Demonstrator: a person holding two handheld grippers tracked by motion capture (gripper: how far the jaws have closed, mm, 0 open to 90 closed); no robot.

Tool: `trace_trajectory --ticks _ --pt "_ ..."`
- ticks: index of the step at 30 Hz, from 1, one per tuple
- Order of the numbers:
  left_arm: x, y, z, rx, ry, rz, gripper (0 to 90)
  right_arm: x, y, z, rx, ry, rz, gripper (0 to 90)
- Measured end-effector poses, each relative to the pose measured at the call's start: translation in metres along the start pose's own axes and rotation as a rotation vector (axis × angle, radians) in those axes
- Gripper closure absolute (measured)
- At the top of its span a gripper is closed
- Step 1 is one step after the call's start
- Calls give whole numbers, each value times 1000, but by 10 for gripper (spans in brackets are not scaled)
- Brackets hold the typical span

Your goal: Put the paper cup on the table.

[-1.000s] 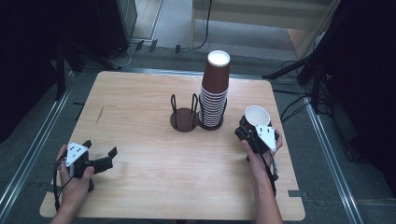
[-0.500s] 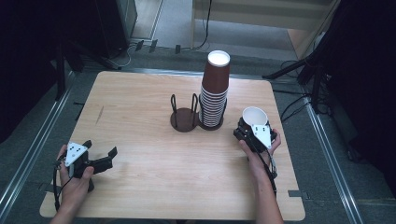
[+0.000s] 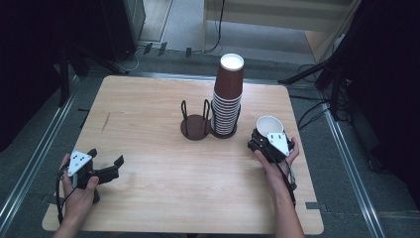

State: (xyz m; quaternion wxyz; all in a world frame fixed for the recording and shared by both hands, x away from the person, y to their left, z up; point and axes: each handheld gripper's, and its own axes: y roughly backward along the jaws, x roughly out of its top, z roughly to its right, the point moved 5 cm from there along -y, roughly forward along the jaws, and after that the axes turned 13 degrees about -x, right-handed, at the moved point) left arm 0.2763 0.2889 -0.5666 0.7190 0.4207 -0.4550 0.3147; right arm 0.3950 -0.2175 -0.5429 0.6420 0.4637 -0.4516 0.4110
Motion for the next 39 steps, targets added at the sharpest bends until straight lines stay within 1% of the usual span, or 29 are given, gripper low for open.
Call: trace_trajectory --ticks 1,2,4,7,9,11,12,13,16,19,22,24,25,27,29,32,33,34,35,37,38,39 --pt "0 0 0 -3 2 0 0 0 0 1 17 -3 -5 0" --pt "0 0 -1 -3 3 1 0 0 1 2 24 -7 1 0" --pt "0 0 -1 -1 5 1 0 1 3 4 28 -23 -10 0" --pt "1 0 -1 -4 5 5 0 4 8 8 51 -47 -17 0" --pt "1 1 -1 1 2 2 0 8 12 13 62 -75 -7 0" --pt "1 1 0 2 -1 2 0 12 16 18 74 -115 -9 0" --pt "1 1 0 1 0 5 0 13 18 19 79 -121 -7 0" --pt "2 1 -1 -2 0 8 0 13 20 21 84 -123 -7 0" --pt "1 0 -1 -1 -3 -3 0 15 29 24 97 -114 -4 0" --pt "1 0 -1 -1 -3 -1 0 16 39 29 124 -137 -6 0" --pt "1 1 -1 -3 4 3 0 16 47 33 130 -129 -1 0" --pt "2 1 -1 -2 4 5 0 12 52 35 138 -138 -16 0" --pt "2 1 -1 -3 4 4 0 11 54 35 139 -133 -16 0" --pt "2 1 -1 -3 4 3 0 6 57 37 122 -101 -12 0" --pt "2 1 0 -4 3 7 0 0 60 39 133 -116 -29 0" --pt "2 1 0 -7 -2 2 0 -8 65 43 118 -101 -30 0" --pt "2 1 0 -8 -1 4 0 -11 66 45 115 -101 -33 0" --pt "2 1 0 -10 0 7 0 -15 68 46 116 -112 -45 0" --pt "2 0 0 -10 -1 5 0 -17 69 48 114 -115 -45 0" --pt "2 0 1 -12 -5 1 0 -23 72 52 106 -105 -38 0" --pt "3 0 1 -12 0 7 0 -26 72 55 104 -104 -40 0" --pt "3 1 0 -11 3 9 0 -29 74 56 107 -113 -49 0"
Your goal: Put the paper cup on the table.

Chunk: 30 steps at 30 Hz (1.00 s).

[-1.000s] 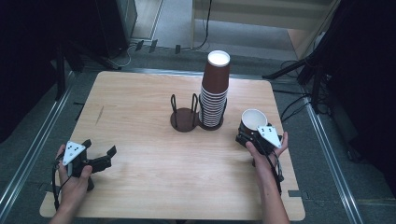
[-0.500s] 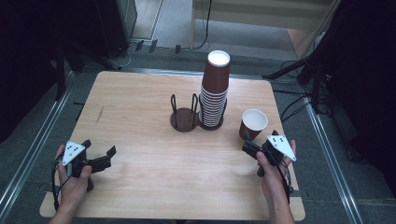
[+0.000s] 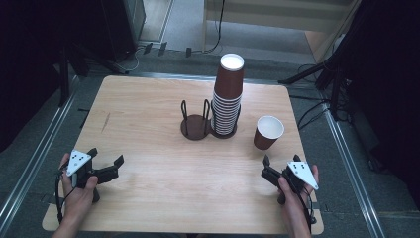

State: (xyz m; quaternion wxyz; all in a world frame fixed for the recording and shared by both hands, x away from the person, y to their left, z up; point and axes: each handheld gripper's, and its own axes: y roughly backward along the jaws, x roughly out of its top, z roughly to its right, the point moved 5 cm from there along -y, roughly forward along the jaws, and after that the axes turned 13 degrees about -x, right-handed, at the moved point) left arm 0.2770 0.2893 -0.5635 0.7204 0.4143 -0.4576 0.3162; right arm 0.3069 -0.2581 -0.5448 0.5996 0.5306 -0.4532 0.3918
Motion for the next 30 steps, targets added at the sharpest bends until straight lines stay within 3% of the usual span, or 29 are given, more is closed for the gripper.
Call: trace_trajectory --ticks 10,12,14,17,22,26,28,30 --pt "0 3 -3 18 13 -3 0 -18 15 25 -62 30 2 0" --pt "1 3 -5 21 20 0 0 -19 17 33 -76 0 -9 0" --pt "0 2 -6 23 29 -5 0 -22 18 42 -94 14 -5 0" --pt "1 3 -5 20 33 -1 0 -24 22 52 -109 -4 -9 0" --pt "0 0 -5 27 23 -11 0 -27 31 64 -116 34 2 0" --pt "-1 0 -3 25 12 -21 0 -29 36 71 -127 99 19 0" --pt "-1 0 -4 28 12 -22 0 -30 38 74 -103 98 -4 0" --pt "-1 0 -4 27 14 -20 0 -31 37 76 -112 91 -31 0"
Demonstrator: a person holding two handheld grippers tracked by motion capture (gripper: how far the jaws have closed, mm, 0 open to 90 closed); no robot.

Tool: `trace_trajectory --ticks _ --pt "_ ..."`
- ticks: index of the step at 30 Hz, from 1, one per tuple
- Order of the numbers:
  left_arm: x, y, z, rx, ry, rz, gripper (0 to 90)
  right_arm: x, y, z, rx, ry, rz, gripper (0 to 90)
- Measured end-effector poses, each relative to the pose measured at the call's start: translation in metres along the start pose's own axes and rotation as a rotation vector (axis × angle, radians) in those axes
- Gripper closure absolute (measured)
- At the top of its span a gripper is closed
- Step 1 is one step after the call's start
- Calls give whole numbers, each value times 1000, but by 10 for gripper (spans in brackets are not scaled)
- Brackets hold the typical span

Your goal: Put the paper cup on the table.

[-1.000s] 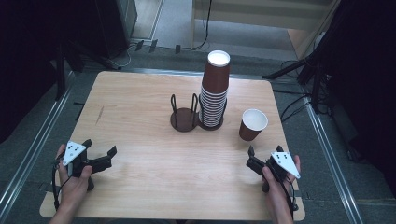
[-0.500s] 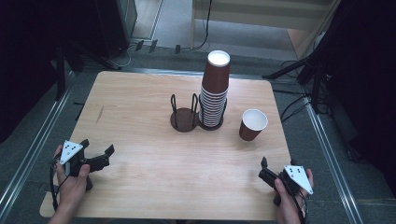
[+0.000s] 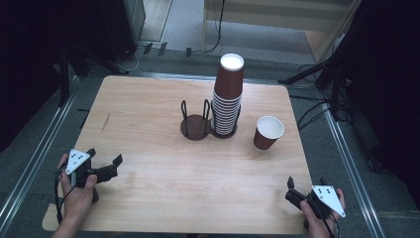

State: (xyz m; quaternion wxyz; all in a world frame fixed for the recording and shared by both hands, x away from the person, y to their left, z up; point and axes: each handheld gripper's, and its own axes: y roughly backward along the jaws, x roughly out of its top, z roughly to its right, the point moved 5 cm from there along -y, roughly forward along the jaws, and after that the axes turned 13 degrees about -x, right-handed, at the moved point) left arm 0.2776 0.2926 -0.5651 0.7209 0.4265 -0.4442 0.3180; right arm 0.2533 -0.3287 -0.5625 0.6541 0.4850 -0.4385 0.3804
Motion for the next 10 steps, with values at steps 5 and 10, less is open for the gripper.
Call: trace_trajectory --ticks 5,10 --pt "-2 -1 0 1 -14 -9 0 0 -1 -3 -11 33 -11 0" --pt "-1 -3 1 1 -14 -4 0 0 -4 2 4 -21 -40 0"
